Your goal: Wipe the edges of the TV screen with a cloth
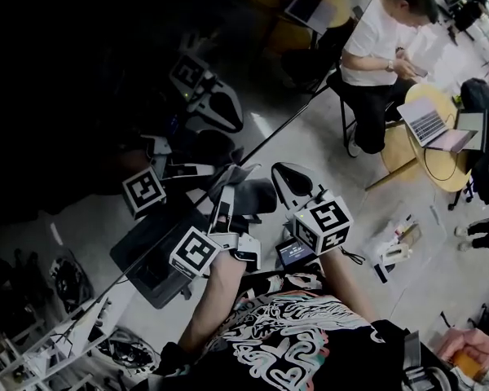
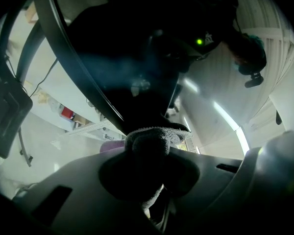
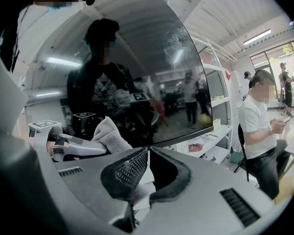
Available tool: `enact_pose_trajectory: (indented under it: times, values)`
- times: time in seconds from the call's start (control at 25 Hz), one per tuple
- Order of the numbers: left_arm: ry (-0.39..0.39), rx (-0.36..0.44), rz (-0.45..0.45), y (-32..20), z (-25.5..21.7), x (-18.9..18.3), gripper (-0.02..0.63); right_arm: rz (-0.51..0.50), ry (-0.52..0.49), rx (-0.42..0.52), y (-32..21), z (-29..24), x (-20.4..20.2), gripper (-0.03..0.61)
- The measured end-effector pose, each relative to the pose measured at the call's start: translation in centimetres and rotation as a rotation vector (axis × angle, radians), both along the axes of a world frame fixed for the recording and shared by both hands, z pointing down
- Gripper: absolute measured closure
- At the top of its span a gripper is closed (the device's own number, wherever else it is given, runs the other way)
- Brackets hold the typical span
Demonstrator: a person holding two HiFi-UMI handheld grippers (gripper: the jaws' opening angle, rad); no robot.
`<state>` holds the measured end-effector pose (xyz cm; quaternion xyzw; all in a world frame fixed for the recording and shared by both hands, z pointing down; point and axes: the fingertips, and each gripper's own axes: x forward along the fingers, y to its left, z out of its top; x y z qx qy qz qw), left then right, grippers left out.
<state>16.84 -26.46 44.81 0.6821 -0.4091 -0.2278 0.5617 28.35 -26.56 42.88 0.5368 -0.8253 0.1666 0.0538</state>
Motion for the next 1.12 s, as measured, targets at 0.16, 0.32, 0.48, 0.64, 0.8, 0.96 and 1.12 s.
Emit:
enact_pose_trajectory:
  times: [0.16,0.32,0.48,0.64,0.8,0.96,1.12]
  values:
    - [0.006,-0.001,0.005,-0.4,-0.1,0.4,0.538,-0.012,0.001,0.001,-0.5,0.0,0.1,0.543]
    - [0.014,0.002,0.007,-0.5,-0.1,0.5,0.538,-0.001,-0.003,-0.003,-0.1,0.3,0.4,0.543]
    - [0.033,0.001,0.005,-0.7,0.1,1.0,0.538,0.013,-0.004,-0.014,0.2,1.0,1.0,0.543]
    - [0.082,-0.006,0.003,-1.6,-0.1,2.9,0.538,0.022,-0.009,-0.019,-0.2,1.3,2.8,0.543]
    - [0.069,0.001,0.010,-2.0,-0.4,5.0,0.538,0.030,-0.015,-0.012,-0.4,0.9,5.0,0.543]
    - [0.139,0.003,0.011,-2.1,-1.2,5.2,0.538,0.038,-0.015,-0.009,-0.5,0.7,4.9,0.543]
    - [0.108,-0.004,0.019,-3.6,-0.4,8.1,0.538,0.044,-0.028,-0.016,-1.9,1.3,8.0,0.543]
